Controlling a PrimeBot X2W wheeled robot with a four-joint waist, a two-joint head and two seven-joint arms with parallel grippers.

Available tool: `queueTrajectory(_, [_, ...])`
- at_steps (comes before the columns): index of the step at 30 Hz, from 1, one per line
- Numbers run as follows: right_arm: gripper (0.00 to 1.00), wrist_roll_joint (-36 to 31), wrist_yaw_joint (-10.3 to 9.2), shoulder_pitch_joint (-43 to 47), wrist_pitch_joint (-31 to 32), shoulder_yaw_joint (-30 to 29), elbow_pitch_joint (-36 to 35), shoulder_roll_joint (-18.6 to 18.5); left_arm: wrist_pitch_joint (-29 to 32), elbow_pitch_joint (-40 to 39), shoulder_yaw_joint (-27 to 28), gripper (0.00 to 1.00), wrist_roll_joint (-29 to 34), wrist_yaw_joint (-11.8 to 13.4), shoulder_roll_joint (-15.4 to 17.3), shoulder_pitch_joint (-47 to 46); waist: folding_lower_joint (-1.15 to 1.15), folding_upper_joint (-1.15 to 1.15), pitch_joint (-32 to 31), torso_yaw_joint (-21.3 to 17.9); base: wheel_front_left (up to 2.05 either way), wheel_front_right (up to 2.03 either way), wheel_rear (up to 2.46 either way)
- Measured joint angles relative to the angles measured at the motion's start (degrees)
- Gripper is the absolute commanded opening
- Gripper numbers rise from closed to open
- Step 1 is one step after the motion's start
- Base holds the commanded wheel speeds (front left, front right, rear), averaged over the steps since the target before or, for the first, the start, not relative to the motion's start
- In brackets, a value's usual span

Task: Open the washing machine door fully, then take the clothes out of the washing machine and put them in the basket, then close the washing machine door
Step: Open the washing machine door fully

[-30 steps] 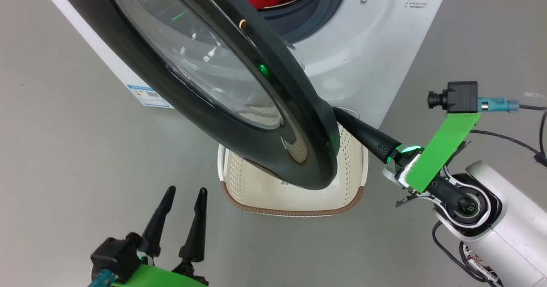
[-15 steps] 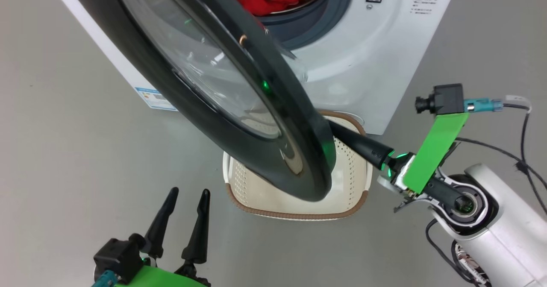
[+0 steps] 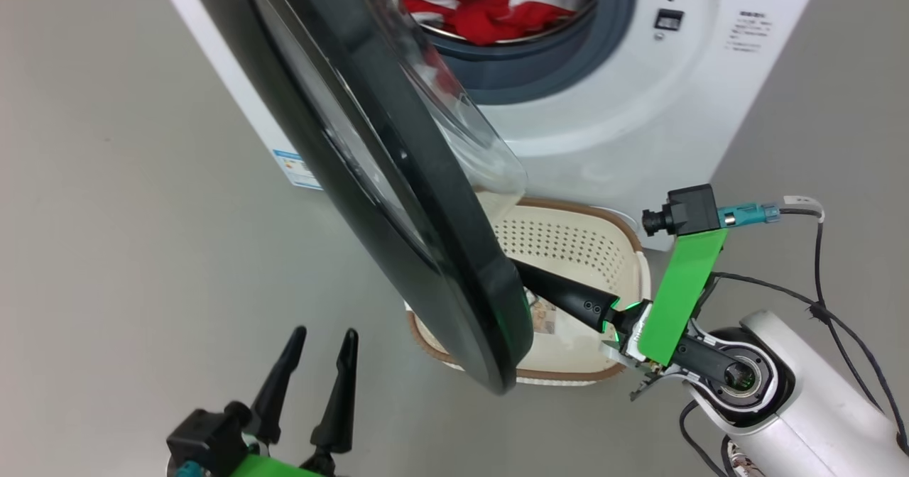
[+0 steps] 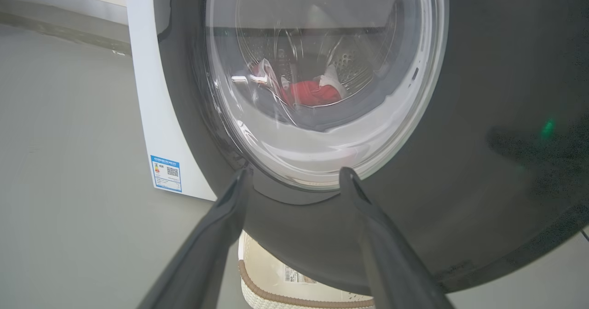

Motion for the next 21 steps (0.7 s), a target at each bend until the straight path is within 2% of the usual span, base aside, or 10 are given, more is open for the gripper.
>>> queueTrajectory(21, [0.0,-2.8,0.0,3.4,3.3,-1.7,1.5,5.4,0.0,-0.4,-0.3,1.0,-0.5,1.9,0.0,2.9,0.0,0.0,-3.7,8.8,0.0,0.0,0.0])
